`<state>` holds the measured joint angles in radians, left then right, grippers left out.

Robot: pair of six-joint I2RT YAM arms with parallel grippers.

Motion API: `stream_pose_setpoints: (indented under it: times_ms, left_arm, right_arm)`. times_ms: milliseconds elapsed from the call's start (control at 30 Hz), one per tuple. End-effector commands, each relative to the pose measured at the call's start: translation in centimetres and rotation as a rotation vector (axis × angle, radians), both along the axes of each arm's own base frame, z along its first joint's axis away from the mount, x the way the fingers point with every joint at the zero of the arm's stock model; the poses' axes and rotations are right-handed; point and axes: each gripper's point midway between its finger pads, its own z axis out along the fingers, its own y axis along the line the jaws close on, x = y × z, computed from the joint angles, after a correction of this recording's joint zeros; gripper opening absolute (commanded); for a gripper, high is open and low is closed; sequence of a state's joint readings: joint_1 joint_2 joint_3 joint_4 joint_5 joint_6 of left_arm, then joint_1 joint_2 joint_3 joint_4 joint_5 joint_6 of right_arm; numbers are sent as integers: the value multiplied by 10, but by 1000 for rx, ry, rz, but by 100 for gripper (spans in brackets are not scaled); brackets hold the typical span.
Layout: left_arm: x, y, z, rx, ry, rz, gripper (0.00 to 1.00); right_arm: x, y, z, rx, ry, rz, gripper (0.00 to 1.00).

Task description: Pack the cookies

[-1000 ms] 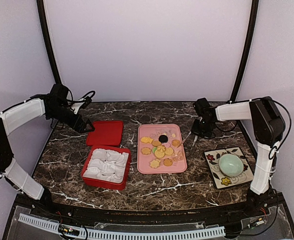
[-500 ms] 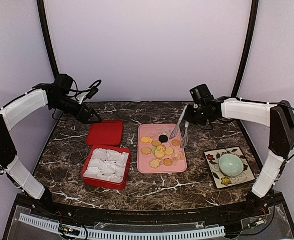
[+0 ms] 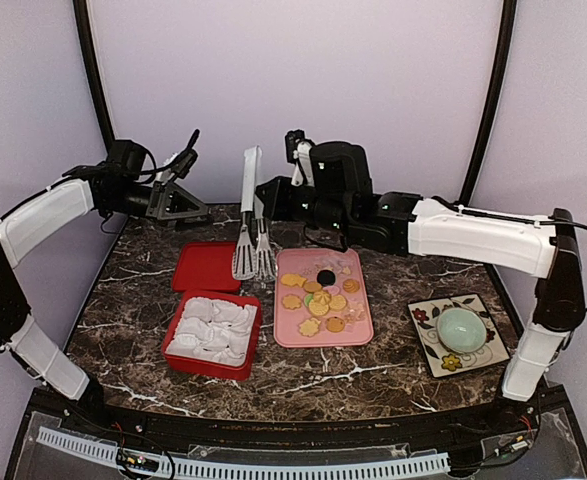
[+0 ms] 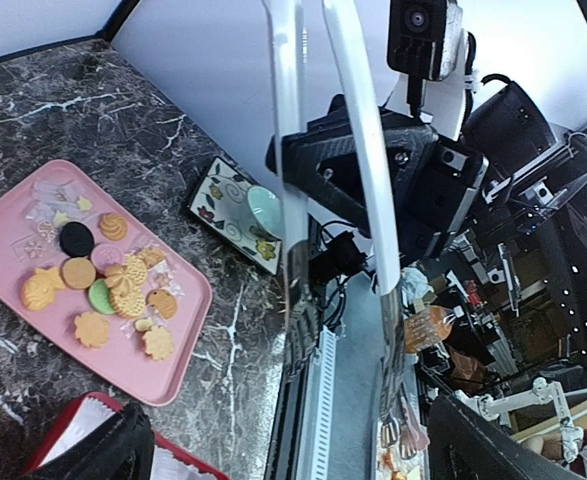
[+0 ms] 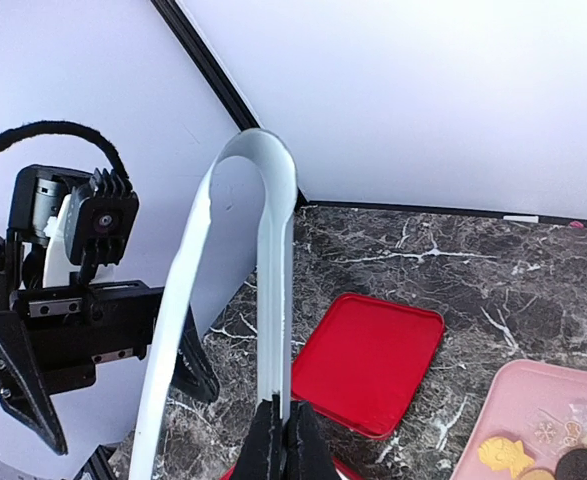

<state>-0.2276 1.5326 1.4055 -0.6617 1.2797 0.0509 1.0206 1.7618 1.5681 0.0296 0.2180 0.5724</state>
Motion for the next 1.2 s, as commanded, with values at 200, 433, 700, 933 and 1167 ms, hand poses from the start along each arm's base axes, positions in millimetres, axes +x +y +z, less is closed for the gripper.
stream_pose_setpoints:
  times_ms: [200,433,700,933,1167]
  left_arm:
    - [-56,-16,41,-160,-55,-134,89]
    - [-62,-24,35,-149,-49,-145,77]
    - [-73,-24,32,-146,-34,-167,57]
    - [-88,-23,18,-147,14,-194,29]
    - [-92,-21,25,-161,15,-207,20]
  right_arm:
    - [-2,24,50,178,-145,-26,0]
    - [-8,39,51,230,-149,3,0]
    - [-12,49,54,255,-175,2,0]
    - [-16,51,61,297,-193,12,0]
    - [-22,49,68,334,-208,30,0]
